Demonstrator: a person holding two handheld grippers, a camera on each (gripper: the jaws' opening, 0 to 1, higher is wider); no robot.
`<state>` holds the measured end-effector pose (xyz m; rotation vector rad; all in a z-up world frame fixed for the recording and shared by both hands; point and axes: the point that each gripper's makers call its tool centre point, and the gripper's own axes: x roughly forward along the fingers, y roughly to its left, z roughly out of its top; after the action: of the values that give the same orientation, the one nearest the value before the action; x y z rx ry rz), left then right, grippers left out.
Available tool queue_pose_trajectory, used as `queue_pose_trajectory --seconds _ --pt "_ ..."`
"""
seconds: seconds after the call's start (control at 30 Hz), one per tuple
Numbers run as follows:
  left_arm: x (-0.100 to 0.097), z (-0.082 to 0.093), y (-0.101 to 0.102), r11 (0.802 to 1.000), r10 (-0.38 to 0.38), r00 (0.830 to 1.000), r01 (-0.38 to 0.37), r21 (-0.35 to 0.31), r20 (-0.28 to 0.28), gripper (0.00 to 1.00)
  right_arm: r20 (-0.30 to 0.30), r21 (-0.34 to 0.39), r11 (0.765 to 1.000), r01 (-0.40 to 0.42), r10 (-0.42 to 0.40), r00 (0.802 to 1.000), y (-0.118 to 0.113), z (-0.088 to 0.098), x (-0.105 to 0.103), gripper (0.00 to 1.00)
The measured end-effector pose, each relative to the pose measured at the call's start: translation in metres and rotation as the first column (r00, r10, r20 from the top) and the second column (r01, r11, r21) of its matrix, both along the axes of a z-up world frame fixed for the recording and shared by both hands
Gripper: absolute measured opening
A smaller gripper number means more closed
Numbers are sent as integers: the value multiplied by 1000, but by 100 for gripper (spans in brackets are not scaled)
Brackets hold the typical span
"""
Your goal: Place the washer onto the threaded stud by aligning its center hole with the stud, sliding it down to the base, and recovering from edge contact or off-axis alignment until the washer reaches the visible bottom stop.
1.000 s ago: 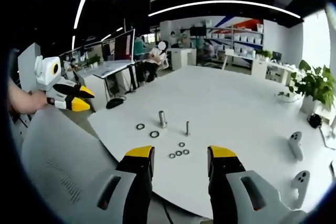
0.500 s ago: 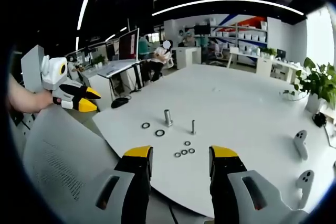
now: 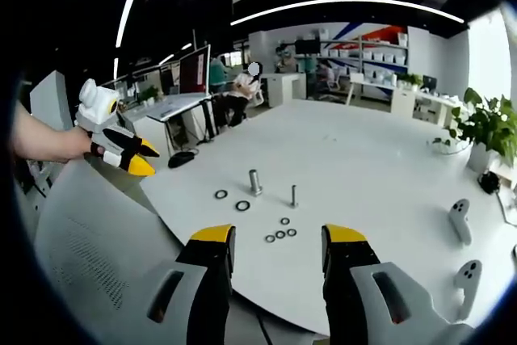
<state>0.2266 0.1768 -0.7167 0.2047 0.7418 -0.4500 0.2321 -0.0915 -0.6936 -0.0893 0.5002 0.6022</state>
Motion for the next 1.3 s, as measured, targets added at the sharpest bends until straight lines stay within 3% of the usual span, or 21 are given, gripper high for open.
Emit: queue_pose_trajectory --seconds 0.23,0.37,0.43,0.5,0.67,0.77,0.87,1.03,1.3 --pt "32 -20 -5 999 -41 998 43 28 -50 37 9 6 1000 -14 14 1000 3 2 0 45" --pt "44 -51 -9 990 -93 986 106 92 -139 36 4 -5 1000 -18 18 1000 3 0 0 45" --pt "51 -65 -9 989 -91 984 108 104 -151 36 4 -4 1000 -18 18 1000 3 0 0 45" --pt "53 -84 -7 990 -64 976 89 112 -208 37 -2 -6 1000 -18 18 1000 3 -1 -1 45" --pt "60 -105 -13 986 -73 966 107 127 -249 36 -10 -8 1000 -10 10 1000 1 -2 0 45" --pt "57 -114 -11 980 -75 952 124 152 -296 36 -10 -9 1000 -4 4 1000 0 -2 0 45" --pt "56 -122 -9 960 -121 935 197 201 -334 36 -10 -10 1000 -1 1 1000 -1 -2 0 44" --pt "63 -124 -10 971 -85 930 158 178 -358 36 -5 -2 1000 0 0 1000 -1 -1 1 44" --pt "74 -134 -3 968 -64 906 158 195 -419 37 -14 -17 1000 -10 10 1000 0 -4 0 43"
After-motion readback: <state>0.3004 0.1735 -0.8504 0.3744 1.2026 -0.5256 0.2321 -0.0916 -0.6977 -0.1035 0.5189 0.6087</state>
